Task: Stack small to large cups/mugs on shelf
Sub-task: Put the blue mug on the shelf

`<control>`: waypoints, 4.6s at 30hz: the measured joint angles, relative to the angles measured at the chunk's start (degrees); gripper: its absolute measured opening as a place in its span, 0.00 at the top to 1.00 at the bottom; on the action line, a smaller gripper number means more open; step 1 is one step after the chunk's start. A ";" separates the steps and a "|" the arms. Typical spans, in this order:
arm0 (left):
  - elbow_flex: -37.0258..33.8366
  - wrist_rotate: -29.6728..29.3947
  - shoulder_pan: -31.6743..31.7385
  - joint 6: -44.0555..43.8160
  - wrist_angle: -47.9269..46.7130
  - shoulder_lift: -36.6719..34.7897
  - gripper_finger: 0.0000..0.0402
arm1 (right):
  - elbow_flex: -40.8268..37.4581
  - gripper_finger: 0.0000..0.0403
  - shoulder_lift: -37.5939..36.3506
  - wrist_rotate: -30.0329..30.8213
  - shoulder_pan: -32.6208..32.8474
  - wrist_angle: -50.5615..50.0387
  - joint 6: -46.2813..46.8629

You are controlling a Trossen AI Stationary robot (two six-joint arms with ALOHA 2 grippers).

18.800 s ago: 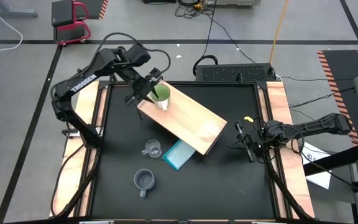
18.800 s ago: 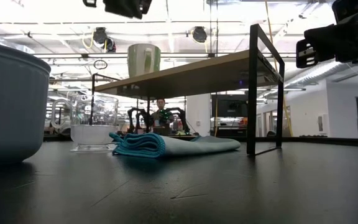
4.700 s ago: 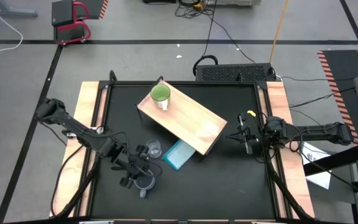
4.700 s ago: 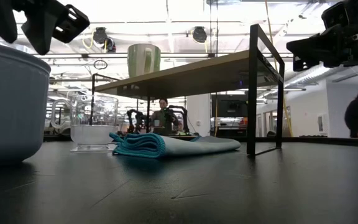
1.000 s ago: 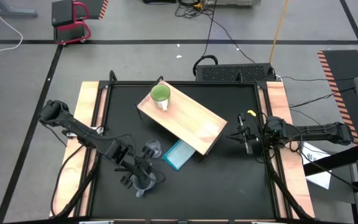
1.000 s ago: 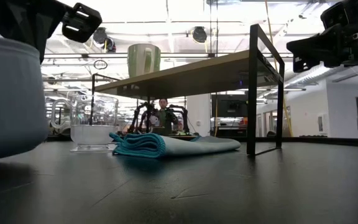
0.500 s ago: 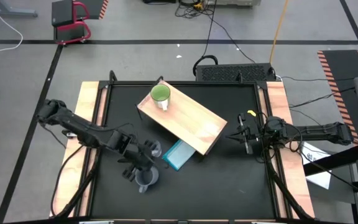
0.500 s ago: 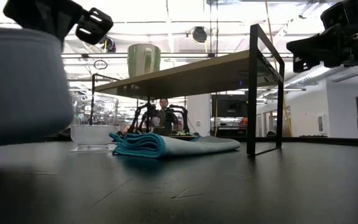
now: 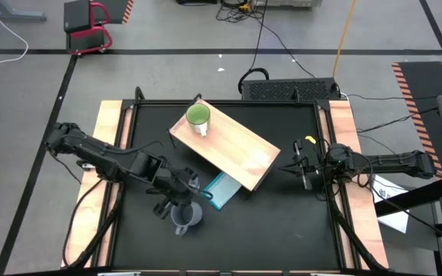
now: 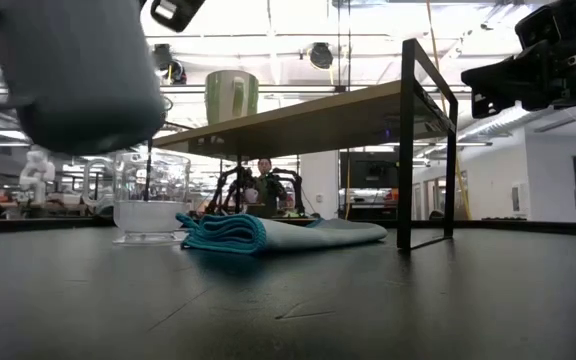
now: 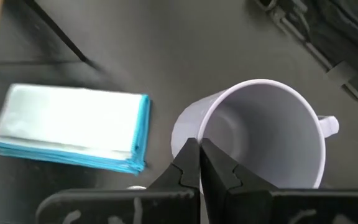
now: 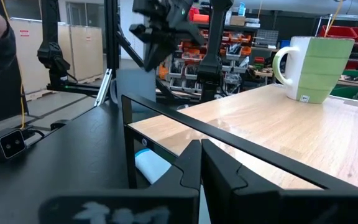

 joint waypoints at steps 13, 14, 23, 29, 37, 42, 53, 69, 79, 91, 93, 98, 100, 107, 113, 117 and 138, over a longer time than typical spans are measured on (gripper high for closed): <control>6.41 1.54 5.37 4.27 -3.99 0.02 1.00 | -0.02 1.00 -0.01 -0.01 0.00 0.00 0.00; 6.44 1.83 5.65 4.75 -4.02 0.02 1.00 | -0.02 1.00 -0.02 -0.02 -0.01 0.00 -0.01; 6.44 2.95 8.43 6.32 -4.11 0.04 1.00 | -0.01 1.00 -0.01 -0.02 0.00 0.00 0.18; 6.44 2.95 10.13 6.27 -3.97 0.04 1.00 | -0.01 1.00 -0.01 -0.02 -0.01 0.01 0.10; 6.93 2.95 12.32 7.83 -1.48 0.05 1.00 | -0.02 1.00 0.00 0.00 -0.01 0.02 0.02; 9.92 2.86 13.24 9.33 -0.66 0.07 1.00 | -0.02 1.00 0.00 0.00 0.00 0.02 0.03; 15.64 2.63 16.20 10.71 -0.97 0.02 1.00 | 0.00 1.00 -0.02 0.00 0.00 0.00 0.86; 16.22 2.29 23.34 11.98 0.10 1.54 1.00 | 0.00 1.00 0.00 0.00 -0.01 0.00 1.06; 18.66 2.31 26.57 13.50 0.67 1.48 1.00 | 0.00 1.00 0.38 0.00 0.00 -0.04 0.80; 37.50 2.76 32.39 14.36 -12.89 11.86 1.00 | 0.00 1.00 0.39 0.02 -0.02 -0.02 1.45; 42.32 2.89 32.42 14.78 -15.90 15.57 1.00 | -0.02 1.00 0.39 0.00 -0.02 -0.02 1.45; 54.73 2.88 32.42 15.14 -24.97 24.48 1.00 | 0.00 1.00 0.67 0.00 0.00 0.02 1.47; 58.74 2.90 32.42 14.58 -27.42 27.38 1.00 | -0.01 1.00 0.98 0.02 -0.02 -0.09 1.48; 63.48 5.18 33.21 11.58 -30.17 31.16 1.00 | -0.02 1.00 2.07 0.02 -0.01 -0.06 1.48; 63.48 5.90 34.11 8.62 -33.09 31.81 1.00 | -0.01 1.00 2.62 0.00 0.00 0.03 1.49; 63.48 5.92 34.08 8.63 -33.39 31.87 1.00 | -0.02 1.00 2.64 0.00 0.00 0.01 1.48; 62.92 5.89 33.92 10.08 -37.25 33.80 1.00 | -0.02 1.00 2.93 0.01 0.00 -0.02 2.77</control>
